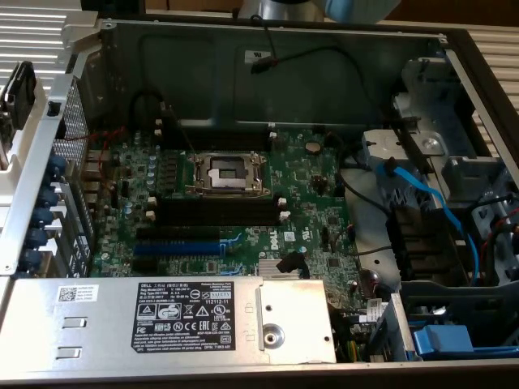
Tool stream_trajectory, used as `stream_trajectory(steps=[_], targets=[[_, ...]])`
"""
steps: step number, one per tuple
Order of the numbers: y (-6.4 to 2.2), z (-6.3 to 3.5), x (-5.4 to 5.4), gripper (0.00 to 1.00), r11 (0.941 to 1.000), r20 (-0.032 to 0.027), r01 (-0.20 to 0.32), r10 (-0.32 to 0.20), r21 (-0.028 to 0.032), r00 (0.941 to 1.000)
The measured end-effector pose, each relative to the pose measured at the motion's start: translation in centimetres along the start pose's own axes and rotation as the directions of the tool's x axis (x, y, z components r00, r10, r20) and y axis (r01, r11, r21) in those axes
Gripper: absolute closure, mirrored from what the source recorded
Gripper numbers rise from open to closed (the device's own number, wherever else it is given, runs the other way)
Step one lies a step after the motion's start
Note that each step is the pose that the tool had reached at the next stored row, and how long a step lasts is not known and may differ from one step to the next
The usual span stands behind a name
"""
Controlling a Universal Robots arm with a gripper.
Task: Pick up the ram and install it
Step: 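Reach for the ram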
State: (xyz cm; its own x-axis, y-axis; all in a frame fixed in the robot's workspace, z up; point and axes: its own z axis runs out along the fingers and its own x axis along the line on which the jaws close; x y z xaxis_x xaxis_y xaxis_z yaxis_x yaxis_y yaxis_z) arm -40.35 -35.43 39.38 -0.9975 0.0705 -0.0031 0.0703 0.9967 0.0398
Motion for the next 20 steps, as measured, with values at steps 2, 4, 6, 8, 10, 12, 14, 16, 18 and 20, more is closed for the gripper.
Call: stream_trajectory(steps=[2,4,6,8,10,12,14,16,18,20], targets=[[0.18,0.01,0.9,0.9,1.0,0.0001,0.0,0.0,-0.0001,1.0],[0.37,0.01,1.8,0.9,1.0,0.0,0.0,0.0,-0.0001,1.0],[0.56,0.02,2.7,0.9,1.0,0.0001,0.0,0.0,-0.0001,1.0],[0.75,0.02,3.6,0.9,1.0,0.0001,0.0,0.0,-0.0001,1.0],[0.95,0.02,4.5,0.9,1.0,0.0,0.0,0.0,0.0,1.0],[1.14,0.03,5.4,0.9,1.0,0.0001,0.0,0.0,-0.0001,1.0],[1.33,0.04,6.3,0.9,1.0,0.0001,0.0,0.0,0.0,1.0],[1.55,0.04,7.1,0.9,1.0,0.0001,0.0,0.0,-0.0001,1.0],[1.8,0.05,7.9,0.9,1.0,0.0001,0.0,0.0,-0.0001,1.0],[1.85,0.05,8.1,0.9,1.0,0.0,0.0,0.0,0.0,1.0]])
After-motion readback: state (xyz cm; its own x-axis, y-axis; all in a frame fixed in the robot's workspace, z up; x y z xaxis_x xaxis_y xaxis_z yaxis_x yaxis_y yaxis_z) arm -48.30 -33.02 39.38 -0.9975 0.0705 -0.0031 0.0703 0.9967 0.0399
